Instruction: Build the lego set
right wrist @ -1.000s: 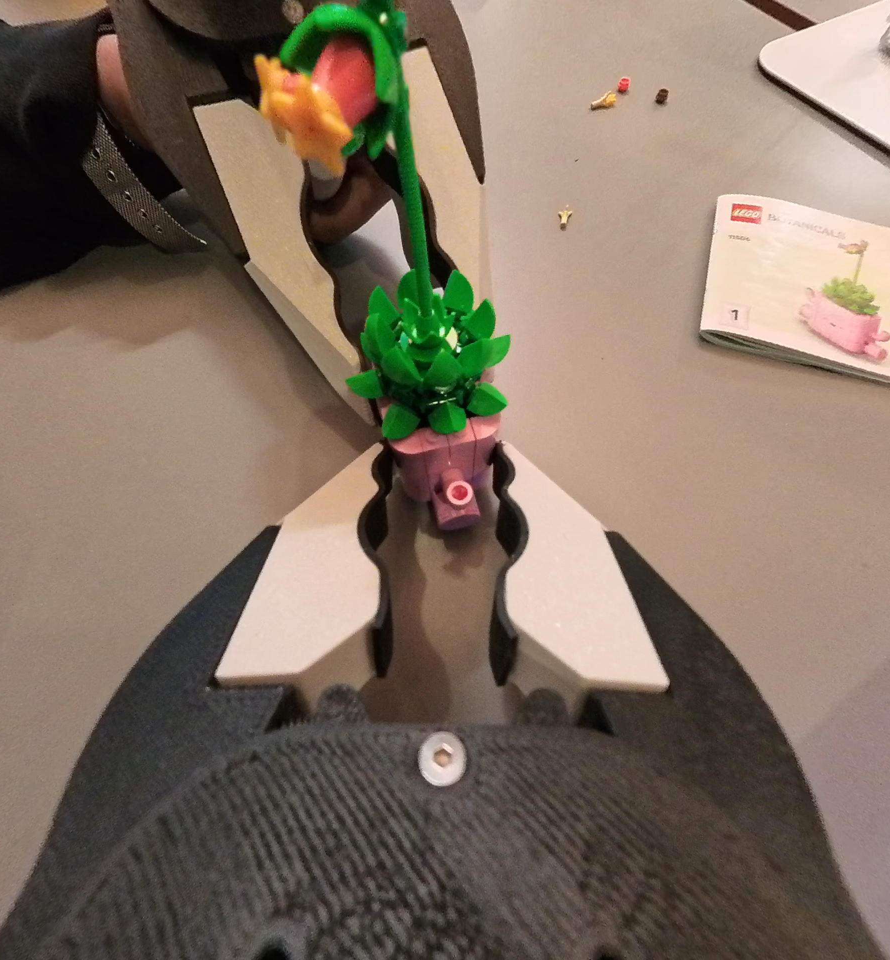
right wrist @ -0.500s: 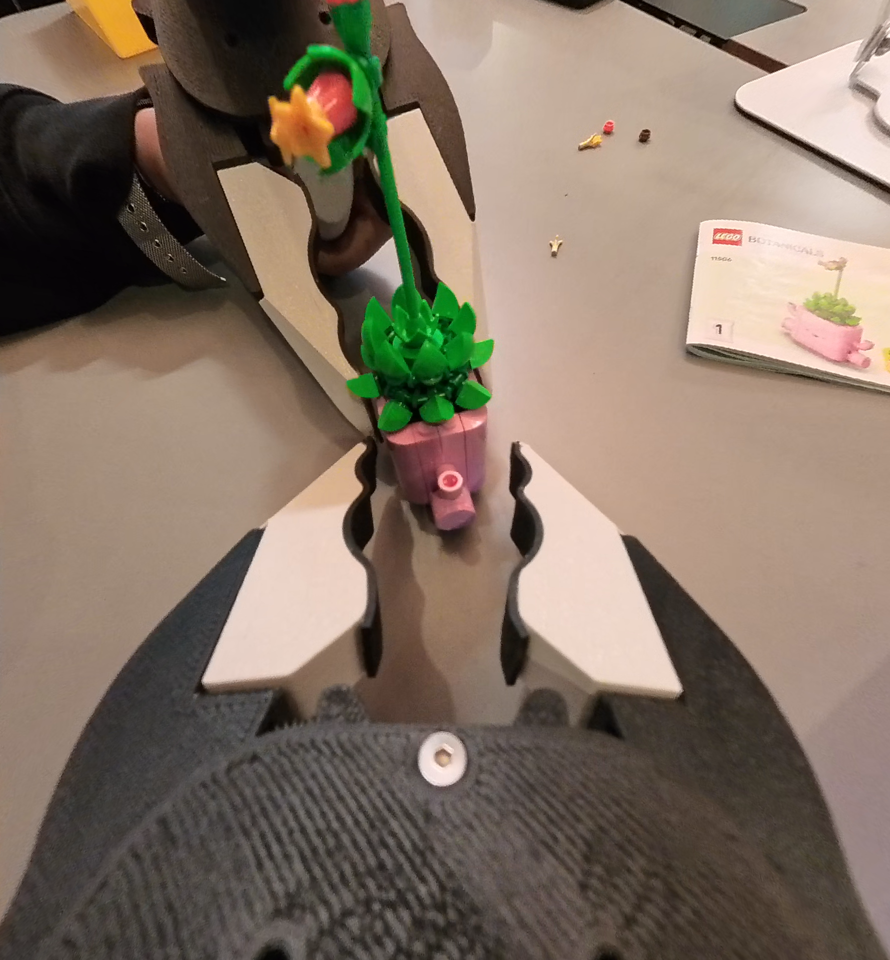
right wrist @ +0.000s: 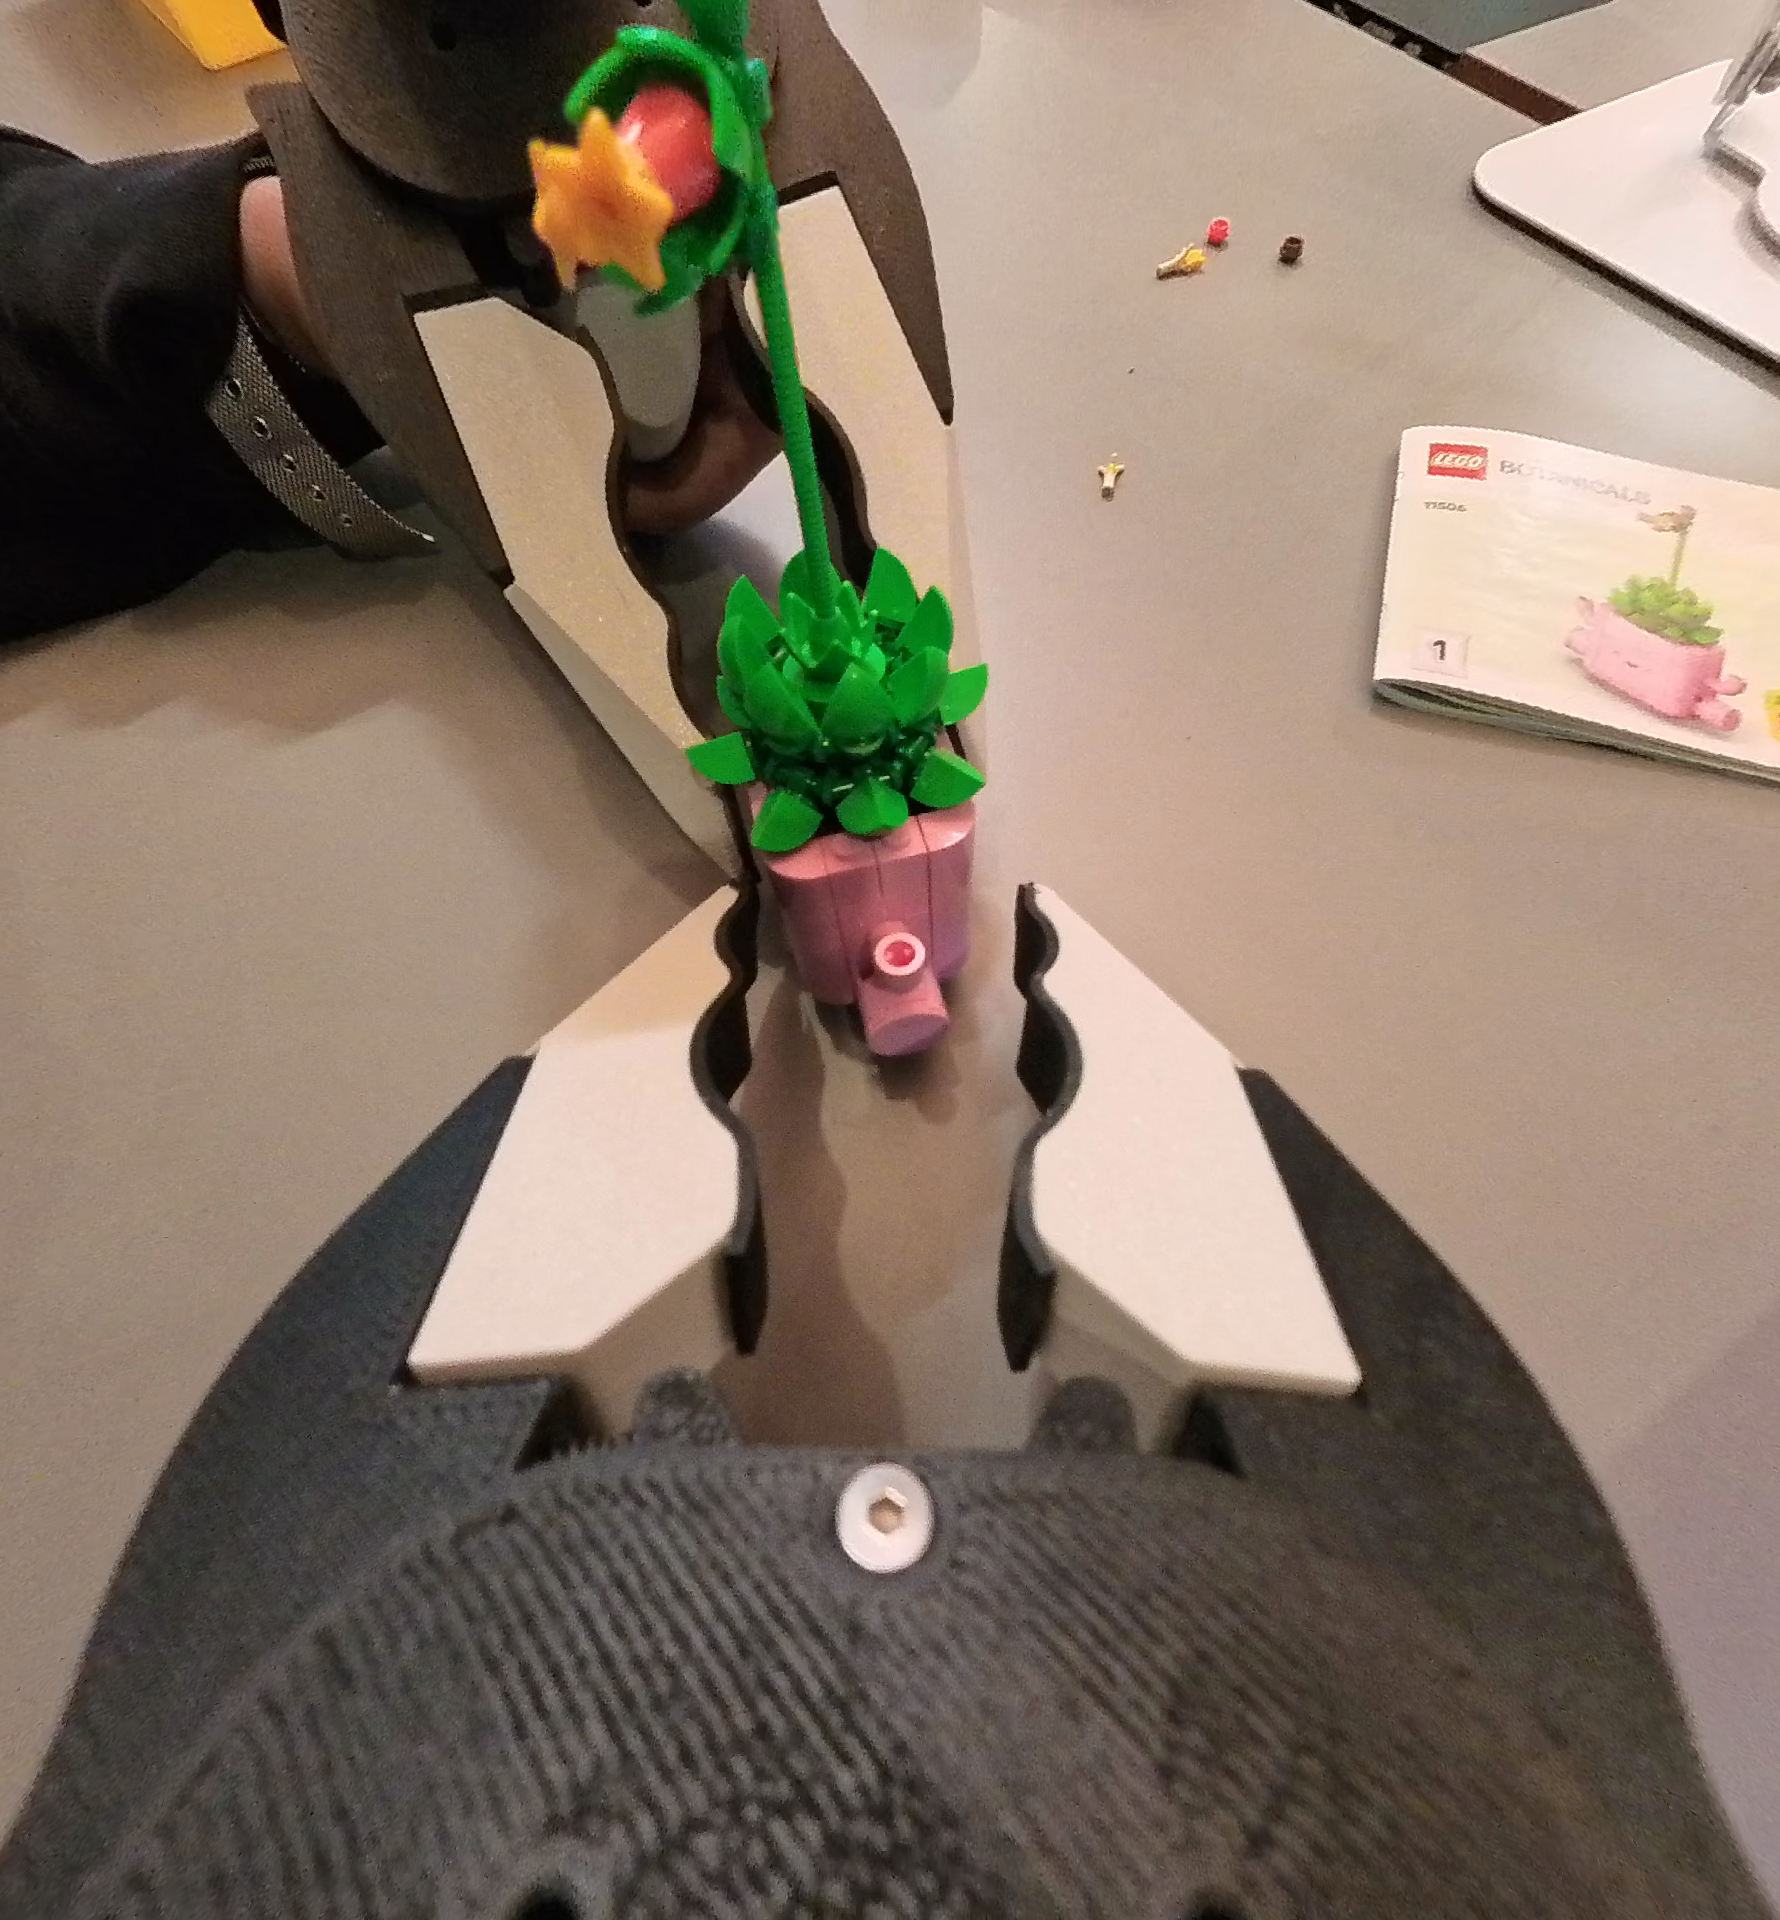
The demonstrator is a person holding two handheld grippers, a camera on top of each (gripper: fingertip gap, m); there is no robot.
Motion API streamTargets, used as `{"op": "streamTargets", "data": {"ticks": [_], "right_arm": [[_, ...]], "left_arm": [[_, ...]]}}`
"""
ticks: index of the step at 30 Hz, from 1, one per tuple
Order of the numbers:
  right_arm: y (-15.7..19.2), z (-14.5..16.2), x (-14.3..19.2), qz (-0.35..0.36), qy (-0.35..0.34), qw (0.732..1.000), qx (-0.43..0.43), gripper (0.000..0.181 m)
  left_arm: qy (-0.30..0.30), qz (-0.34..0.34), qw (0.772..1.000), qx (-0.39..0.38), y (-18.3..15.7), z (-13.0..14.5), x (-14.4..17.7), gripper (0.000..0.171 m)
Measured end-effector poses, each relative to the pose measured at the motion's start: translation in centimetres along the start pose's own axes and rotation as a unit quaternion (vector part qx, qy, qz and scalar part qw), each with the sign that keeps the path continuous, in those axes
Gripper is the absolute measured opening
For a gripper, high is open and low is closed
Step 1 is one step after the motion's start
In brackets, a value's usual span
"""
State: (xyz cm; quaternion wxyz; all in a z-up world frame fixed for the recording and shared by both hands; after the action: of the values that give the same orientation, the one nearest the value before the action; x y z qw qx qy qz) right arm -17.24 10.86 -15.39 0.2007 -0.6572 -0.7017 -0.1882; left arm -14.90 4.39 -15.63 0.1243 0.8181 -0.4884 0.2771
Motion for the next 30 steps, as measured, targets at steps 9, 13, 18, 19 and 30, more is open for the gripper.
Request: {"op": "streamTargets", "data": {"ticks": [9,13,18,19,30], "right_arm": [[0.06,0.08,-0.12,0.002,0.005,1.000,0.004,0.048],[0.11,0.15,-0.22,0.004,0.010,1.000,0.008,0.045],[0.13,0.17,-0.23,0.005,0.010,1.000,0.009,0.045],[0.13,0.17,-0.23,0.004,0.010,1.000,0.009,0.045],[0.32,-0.28,-0.15,-0.003,-0.007,1.000,0.004,0.046]], "left_arm": [[0.001,-0.002,1.000,0.001,0.04,0.01,-0.02,0.048],[0.004,-0.002,1.000,-0.001,0.02,0.05,-0.07,0.047],[0.003,-0.002,1.000,0.001,0.05,0.04,-0.07,0.047],[0.003,-0.002,1.000,0.001,0.06,0.05,-0.06,0.047],[0.009,-0.005,1.000,0.002,0.13,0.14,-0.20,0.053]]}}
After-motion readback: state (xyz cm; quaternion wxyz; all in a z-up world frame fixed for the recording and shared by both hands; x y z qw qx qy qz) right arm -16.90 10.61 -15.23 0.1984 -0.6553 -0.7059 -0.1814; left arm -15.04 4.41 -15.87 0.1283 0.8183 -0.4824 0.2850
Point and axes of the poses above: each gripper's, where its closed fingertips meet, x back along the fingers, z out of its underside, y = z × x across the jaws, the point moved 4 cm from there along x, back along the fingers, and after that the axes turned 3 degrees about x, right-handed, at the moved point
